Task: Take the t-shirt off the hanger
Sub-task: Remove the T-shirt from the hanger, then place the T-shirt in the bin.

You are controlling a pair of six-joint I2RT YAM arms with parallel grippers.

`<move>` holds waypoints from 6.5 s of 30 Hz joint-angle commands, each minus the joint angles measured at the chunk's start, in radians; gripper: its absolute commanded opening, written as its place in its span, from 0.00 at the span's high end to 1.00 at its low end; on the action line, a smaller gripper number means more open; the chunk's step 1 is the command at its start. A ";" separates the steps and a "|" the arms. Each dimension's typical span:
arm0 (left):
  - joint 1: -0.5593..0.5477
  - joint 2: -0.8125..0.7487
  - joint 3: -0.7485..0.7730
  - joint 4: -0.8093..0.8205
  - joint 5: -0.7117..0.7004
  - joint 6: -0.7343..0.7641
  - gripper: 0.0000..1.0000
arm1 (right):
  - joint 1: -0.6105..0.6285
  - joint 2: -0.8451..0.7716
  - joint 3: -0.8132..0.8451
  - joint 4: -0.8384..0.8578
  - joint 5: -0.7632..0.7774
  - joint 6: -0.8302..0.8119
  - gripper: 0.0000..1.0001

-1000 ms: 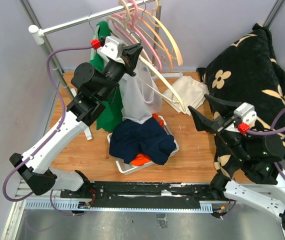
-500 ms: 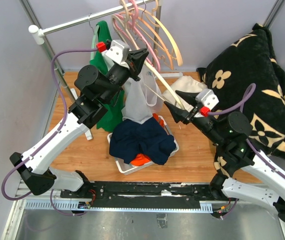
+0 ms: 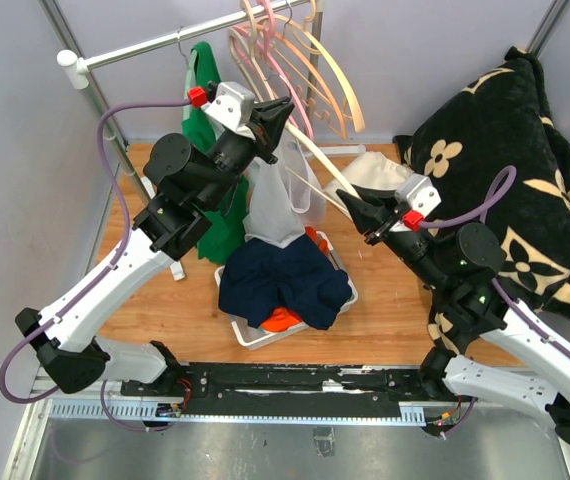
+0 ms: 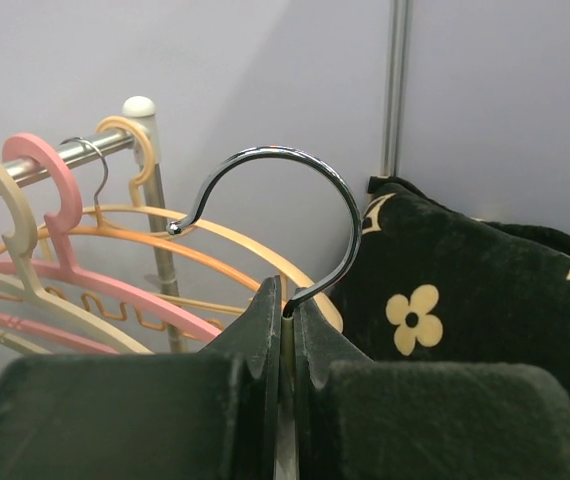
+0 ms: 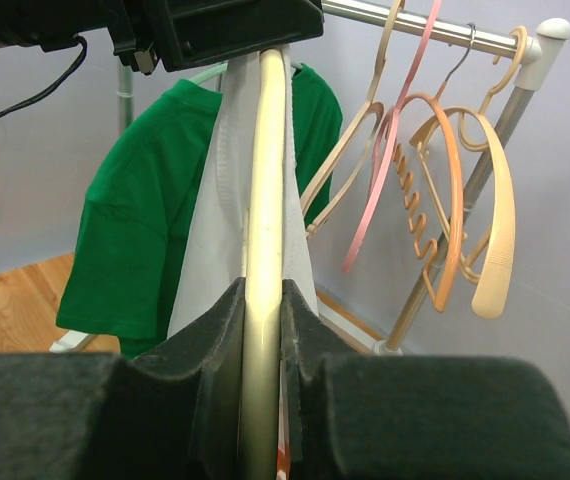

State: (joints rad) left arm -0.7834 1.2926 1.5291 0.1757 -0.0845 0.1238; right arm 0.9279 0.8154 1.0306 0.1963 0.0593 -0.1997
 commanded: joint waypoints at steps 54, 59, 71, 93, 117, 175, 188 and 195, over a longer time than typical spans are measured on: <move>-0.022 -0.148 -0.236 0.128 -0.177 -0.040 0.99 | -0.007 -0.246 -0.098 0.033 0.063 -0.029 0.99; -0.022 -0.164 -0.239 0.124 -0.101 -0.055 0.85 | -0.006 -0.276 -0.109 0.023 0.085 -0.035 0.99; -0.022 -0.111 -0.194 0.096 -0.139 -0.048 0.99 | -0.007 -0.290 -0.110 0.011 0.089 -0.038 0.99; 0.056 0.278 0.381 -0.087 -0.485 0.176 0.99 | -0.007 -0.550 -0.117 -0.169 0.087 -0.027 0.99; 0.056 -0.005 0.252 -0.066 0.030 -0.032 1.00 | -0.007 -0.547 -0.102 -0.114 0.249 -0.085 0.99; -0.058 -0.443 -0.577 -0.009 0.077 -0.382 1.00 | -0.007 -0.327 -0.116 0.052 0.242 -0.089 0.99; -0.088 -0.459 -0.772 -0.140 0.059 -0.410 0.99 | -0.007 -0.233 -0.103 0.198 0.234 -0.118 0.99; -0.170 -0.385 -0.894 -0.021 0.016 -0.430 0.99 | -0.007 -0.174 -0.064 0.205 0.194 -0.110 0.99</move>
State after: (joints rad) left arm -0.9108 0.8696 0.6796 0.0647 -0.0334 -0.2909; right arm 0.9268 0.6201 0.9127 0.3092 0.2981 -0.2981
